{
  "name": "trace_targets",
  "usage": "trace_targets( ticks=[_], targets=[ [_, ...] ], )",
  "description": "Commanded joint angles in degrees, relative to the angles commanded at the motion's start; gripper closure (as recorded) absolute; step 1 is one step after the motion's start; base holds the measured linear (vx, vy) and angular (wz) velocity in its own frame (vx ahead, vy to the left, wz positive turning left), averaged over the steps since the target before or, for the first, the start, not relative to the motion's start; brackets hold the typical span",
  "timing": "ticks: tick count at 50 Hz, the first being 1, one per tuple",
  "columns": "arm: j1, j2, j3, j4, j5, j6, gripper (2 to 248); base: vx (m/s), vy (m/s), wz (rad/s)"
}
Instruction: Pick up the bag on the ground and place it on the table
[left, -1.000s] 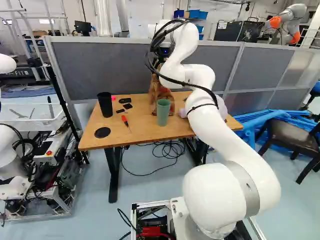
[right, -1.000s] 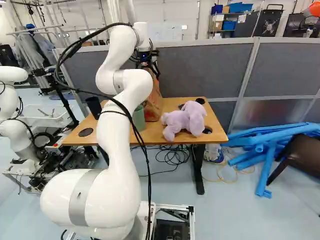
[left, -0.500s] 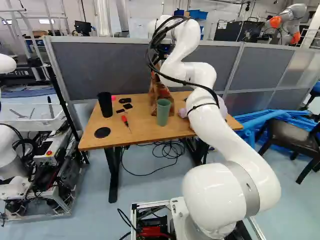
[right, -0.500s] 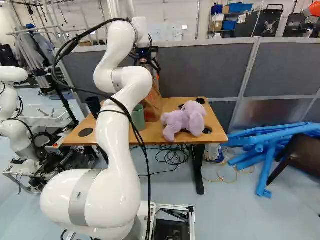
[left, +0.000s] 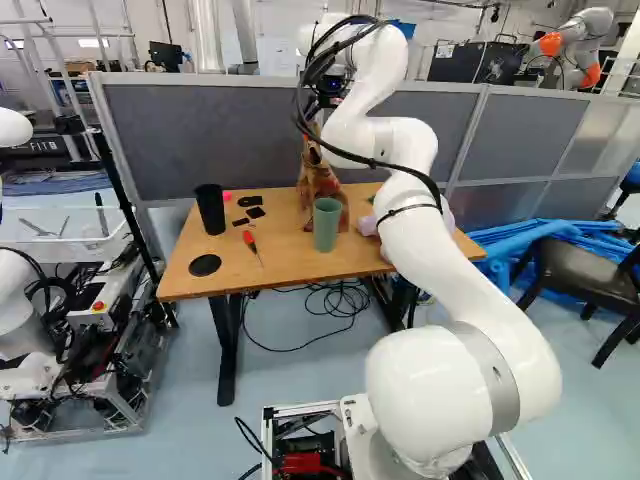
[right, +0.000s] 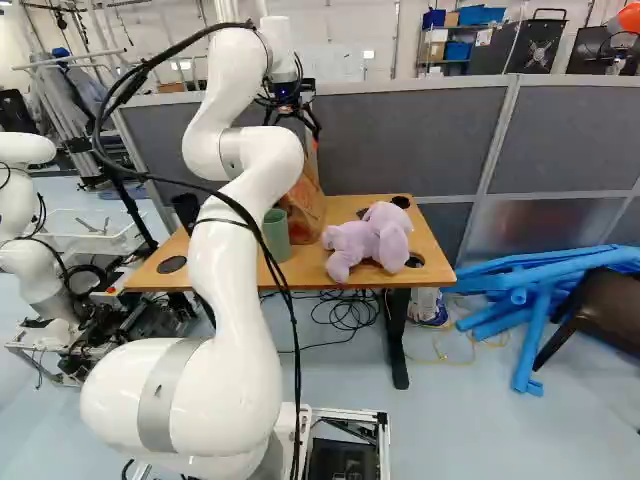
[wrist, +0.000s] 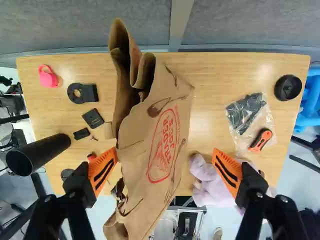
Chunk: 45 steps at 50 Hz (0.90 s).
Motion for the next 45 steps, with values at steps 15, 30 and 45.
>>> trace_targets(
  ticks=[15, 30, 45],
  targets=[
    [0.0, 1.3, -0.8, 0.0, 0.0, 0.0, 3, 0.0, 0.0, 0.0],
    [0.0, 2.4, -1.9, 0.0, 0.0, 0.0, 3, 0.0, 0.0, 0.0],
    [0.0, 3.4, -3.2, 0.0, 0.0, 0.0, 3, 0.0, 0.0, 0.0]
  ],
)
